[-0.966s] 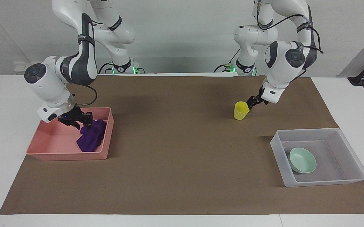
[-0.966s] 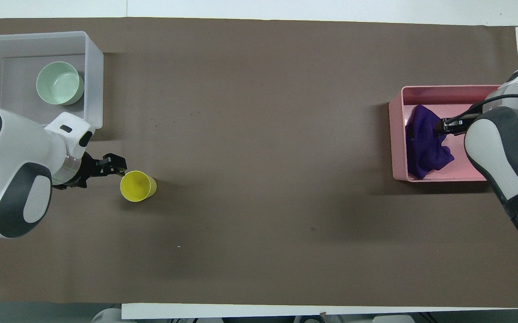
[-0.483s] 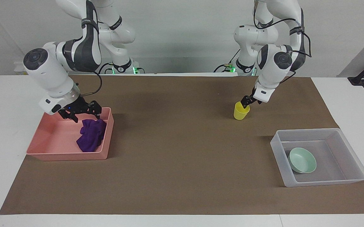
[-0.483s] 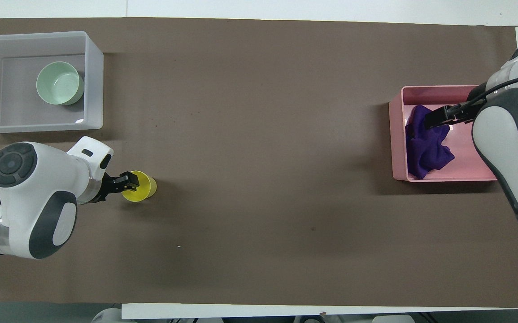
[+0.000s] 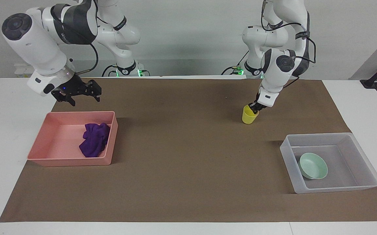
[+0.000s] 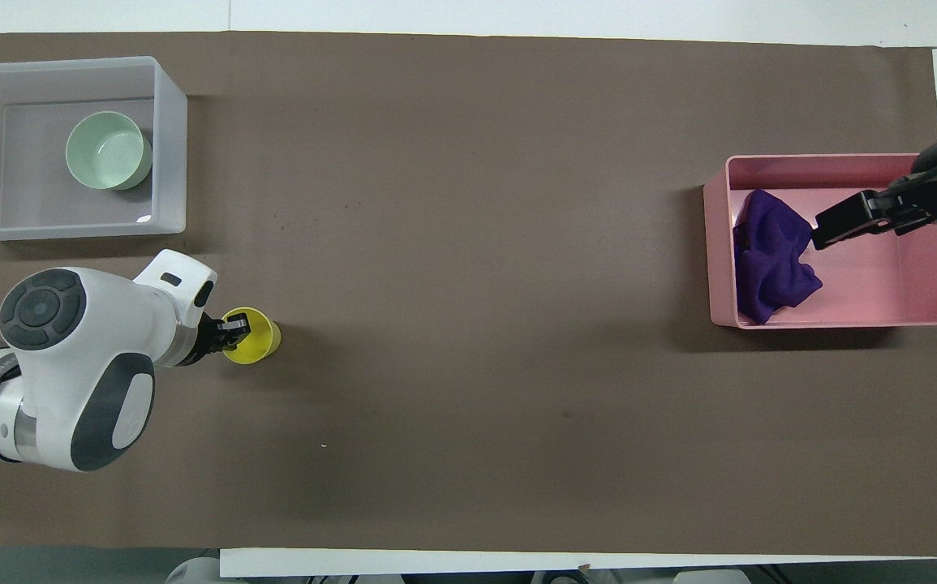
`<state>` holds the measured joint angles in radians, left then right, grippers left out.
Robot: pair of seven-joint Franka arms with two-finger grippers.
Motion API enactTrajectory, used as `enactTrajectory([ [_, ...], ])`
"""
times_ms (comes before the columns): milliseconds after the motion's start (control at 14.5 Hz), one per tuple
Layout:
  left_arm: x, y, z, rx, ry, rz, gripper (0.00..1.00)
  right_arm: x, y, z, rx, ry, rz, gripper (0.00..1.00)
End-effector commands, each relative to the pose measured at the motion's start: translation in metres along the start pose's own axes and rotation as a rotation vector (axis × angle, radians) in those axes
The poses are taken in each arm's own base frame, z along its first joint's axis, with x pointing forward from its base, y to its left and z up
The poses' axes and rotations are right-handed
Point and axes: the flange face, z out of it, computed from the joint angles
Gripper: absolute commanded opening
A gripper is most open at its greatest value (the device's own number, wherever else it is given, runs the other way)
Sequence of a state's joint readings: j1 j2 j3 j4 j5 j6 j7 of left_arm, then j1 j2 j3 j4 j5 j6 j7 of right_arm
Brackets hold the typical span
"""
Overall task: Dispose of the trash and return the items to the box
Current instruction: 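Carry the yellow cup into the clear bin with the left gripper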
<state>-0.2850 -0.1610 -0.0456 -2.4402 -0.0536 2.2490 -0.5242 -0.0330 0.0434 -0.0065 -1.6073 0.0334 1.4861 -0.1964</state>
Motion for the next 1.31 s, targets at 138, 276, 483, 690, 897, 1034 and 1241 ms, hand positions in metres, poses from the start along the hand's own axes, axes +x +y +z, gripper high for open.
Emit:
enactTrajectory([
  [138, 0.112, 0.002, -0.09, -0.028, 0.047, -0.111, 0.0, -0.021, -0.001, -0.015, -0.005, -0.032, 0.004, 0.99],
  [276, 0.166, -0.03, -0.12, -0.041, 0.076, -0.193, 0.0, -0.022, -0.003, -0.015, -0.003, -0.037, 0.0, 0.99],
  [483, 0.244, -0.081, -0.132, -0.064, 0.151, -0.292, 0.0, -0.027, -0.003, -0.019, -0.004, -0.03, 0.003, 0.99],
  [690, 0.279, -0.13, -0.111, -0.049, 0.237, -0.35, 0.0, -0.027, -0.005, -0.019, -0.004, -0.03, 0.005, 0.99],
  [897, 0.281, -0.135, -0.056, -0.019, 0.191, -0.349, 0.0, -0.027, -0.003, -0.02, -0.004, -0.03, 0.005, 0.99],
  [1034, 0.275, -0.135, -0.033, -0.01, 0.164, -0.345, 0.0, -0.029, -0.004, -0.02, -0.006, -0.03, 0.003, 0.99],
  [1241, 0.269, -0.13, -0.021, 0.001, 0.132, -0.337, 0.0, -0.027, -0.013, -0.018, -0.008, -0.028, -0.01, 0.99],
])
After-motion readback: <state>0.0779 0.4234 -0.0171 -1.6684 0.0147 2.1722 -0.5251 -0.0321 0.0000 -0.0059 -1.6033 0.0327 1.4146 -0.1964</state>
